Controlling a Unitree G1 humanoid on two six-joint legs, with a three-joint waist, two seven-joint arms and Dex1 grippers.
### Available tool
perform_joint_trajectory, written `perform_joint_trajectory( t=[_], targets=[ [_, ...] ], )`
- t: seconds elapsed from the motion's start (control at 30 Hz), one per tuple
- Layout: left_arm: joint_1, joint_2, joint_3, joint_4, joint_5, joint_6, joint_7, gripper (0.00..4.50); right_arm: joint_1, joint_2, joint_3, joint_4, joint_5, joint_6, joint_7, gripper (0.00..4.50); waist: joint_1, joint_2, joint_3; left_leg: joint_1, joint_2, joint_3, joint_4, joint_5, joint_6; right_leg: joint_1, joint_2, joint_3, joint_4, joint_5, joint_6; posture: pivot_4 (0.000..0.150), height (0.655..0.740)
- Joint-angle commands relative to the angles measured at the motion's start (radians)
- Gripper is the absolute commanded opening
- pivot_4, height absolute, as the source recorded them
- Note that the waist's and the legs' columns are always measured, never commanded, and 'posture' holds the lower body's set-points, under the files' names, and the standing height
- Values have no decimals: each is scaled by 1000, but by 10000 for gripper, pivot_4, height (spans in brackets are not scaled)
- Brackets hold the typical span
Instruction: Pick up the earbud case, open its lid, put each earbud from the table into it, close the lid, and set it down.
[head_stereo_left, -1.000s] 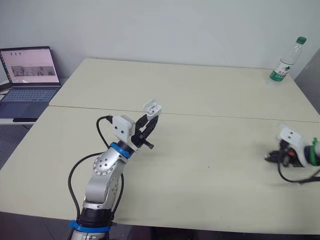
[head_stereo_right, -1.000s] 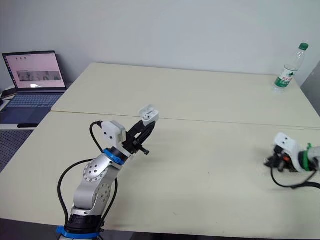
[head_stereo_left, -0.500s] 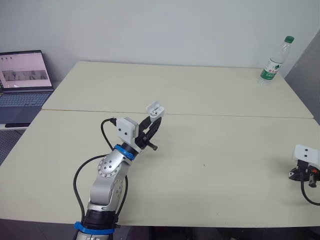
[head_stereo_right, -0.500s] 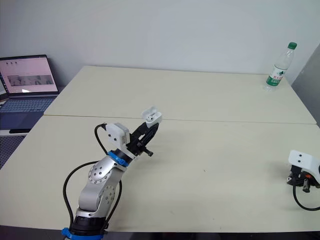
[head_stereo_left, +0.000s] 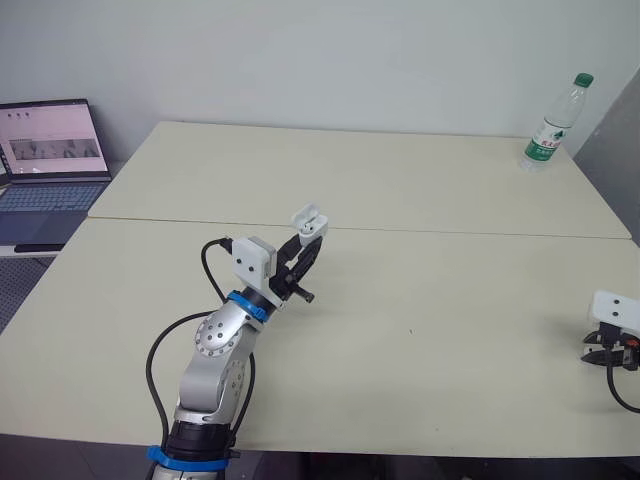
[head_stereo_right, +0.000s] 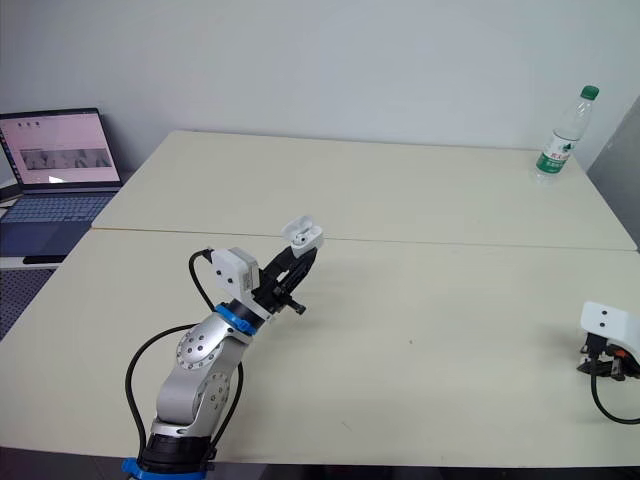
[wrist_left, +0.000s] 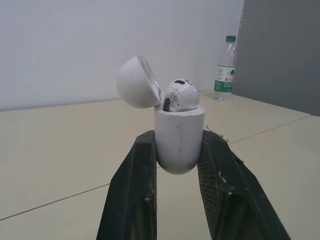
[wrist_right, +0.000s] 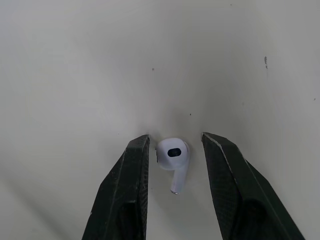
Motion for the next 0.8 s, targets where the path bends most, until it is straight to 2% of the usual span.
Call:
perform_joint_trajectory(
  t=[0.03,0.07,0.13,0.23,0.43,0.5,0.63,0.8],
  targets=[
    [0,2,3,-38,-5,-26,-4,7435,-9,-12,19,57,-47,-44,-1,16832,1,0,0,0,0,0,0,0,0,0,0,0,0,0,0,1500,7400],
    [1,3,4,-39,-5,-26,-4,7435,-12,-11,22,63,-51,-54,-3,16832,2,0,0,0,0,0,0,0,0,0,0,0,0,0,0,1500,7400],
    [1,2,2,-42,-5,-24,-2,7435,-20,-4,22,72,-51,-59,-1,13167,2,0,0,0,0,0,0,0,0,0,0,0,0,0,0,1500,7400],
    [0,1,-1,-44,-4,-23,-1,7435,-25,2,21,77,-54,-63,3,4059,2,0,0,0,0,0,0,0,0,0,0,0,0,0,0,1500,7400],
    [-6,3,-2,-39,-5,-22,-6,7435,-37,14,12,78,-49,-68,10,3454,2,0,0,0,0,0,0,0,0,0,0,0,0,0,0,1500,7400],
    [-9,5,-1,-35,-6,-23,-10,7435,-39,23,-2,25,-6,-43,52,3454,2,0,0,0,0,0,1,0,0,0,0,0,0,0,0,1500,7400],
    [-15,7,0,-26,-8,-24,-17,7435,-98,89,-47,-242,176,211,122,3454,-7,0,0,1,2,0,0,0,0,0,0,1,1,0,0,1500,7400],
    [-41,6,2,-12,-9,-23,-23,7435,-391,449,-160,-591,526,743,-195,3454,-32,1,1,5,2,0,-1,0,-1,0,2,7,6,0,0,1500,7400]
  ],
)
